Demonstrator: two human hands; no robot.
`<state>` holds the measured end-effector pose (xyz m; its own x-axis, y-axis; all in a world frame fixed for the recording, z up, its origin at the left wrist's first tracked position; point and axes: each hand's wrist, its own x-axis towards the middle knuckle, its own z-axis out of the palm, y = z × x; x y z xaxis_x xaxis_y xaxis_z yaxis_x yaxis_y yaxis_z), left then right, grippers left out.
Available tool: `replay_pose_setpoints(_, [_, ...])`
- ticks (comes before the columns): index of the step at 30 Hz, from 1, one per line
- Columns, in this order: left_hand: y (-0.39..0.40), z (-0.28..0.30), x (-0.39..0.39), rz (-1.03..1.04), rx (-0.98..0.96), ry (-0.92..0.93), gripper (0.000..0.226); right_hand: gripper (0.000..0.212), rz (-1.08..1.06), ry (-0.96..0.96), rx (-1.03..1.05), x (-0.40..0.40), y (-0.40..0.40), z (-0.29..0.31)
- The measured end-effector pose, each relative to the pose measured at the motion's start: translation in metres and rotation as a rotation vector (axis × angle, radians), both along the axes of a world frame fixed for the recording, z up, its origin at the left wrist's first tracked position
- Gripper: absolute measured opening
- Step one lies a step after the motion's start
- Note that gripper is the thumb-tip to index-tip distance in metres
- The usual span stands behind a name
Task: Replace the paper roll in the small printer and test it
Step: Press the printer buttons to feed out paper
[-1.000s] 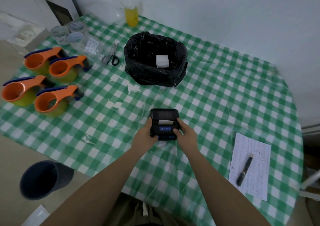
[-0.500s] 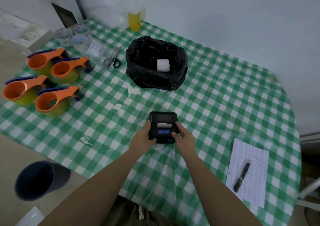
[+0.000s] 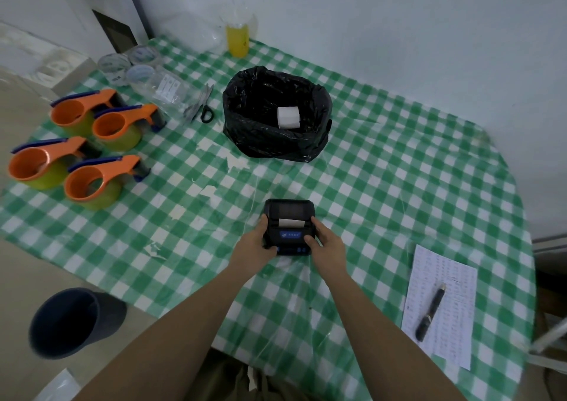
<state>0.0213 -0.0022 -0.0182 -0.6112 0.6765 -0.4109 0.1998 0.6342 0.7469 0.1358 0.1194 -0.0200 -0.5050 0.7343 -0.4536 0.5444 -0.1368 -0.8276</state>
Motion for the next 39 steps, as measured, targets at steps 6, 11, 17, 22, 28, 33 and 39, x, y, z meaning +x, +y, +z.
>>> replay_pose_setpoints(6, [-0.0002, -0.0009, -0.0004, 0.004, 0.002, -0.001, 0.082, 0.048, -0.006, 0.01, -0.017, 0.0004, -0.0003, 0.0026])
replay_pose_setpoints(11, [-0.0007, -0.0019, -0.0005, 0.015, 0.011, -0.012, 0.082, 0.048, -0.011, 0.02, -0.025, 0.0004, -0.0009, 0.0029])
replay_pose_setpoints(17, [-0.0009, -0.0022, -0.0006, 0.013, 0.019, -0.015, 0.083, 0.048, -0.013, 0.016, -0.032, 0.0002, -0.0008, 0.0032])
replay_pose_setpoints(22, [0.0001, -0.0019, -0.0009, 0.006, 0.011, -0.005, 0.081, 0.048, -0.007, 0.008, -0.027, -0.0005, -0.0002, 0.0029])
replay_pose_setpoints(28, [-0.0007, -0.0033, -0.0011, 0.01, 0.009, -0.006, 0.083, 0.047, -0.012, 0.025, -0.031, -0.0001, -0.0008, 0.0038])
replay_pose_setpoints(33, [-0.0004, -0.0032, -0.0012, 0.013, 0.014, -0.009, 0.082, 0.048, -0.021, 0.026, -0.033, -0.0005, -0.0005, 0.0028])
replay_pose_setpoints(39, [-0.0016, -0.0053, -0.0014, 0.002, 0.007, -0.005, 0.084, 0.048, -0.021, 0.023, -0.021, -0.0001, -0.0003, 0.0015])
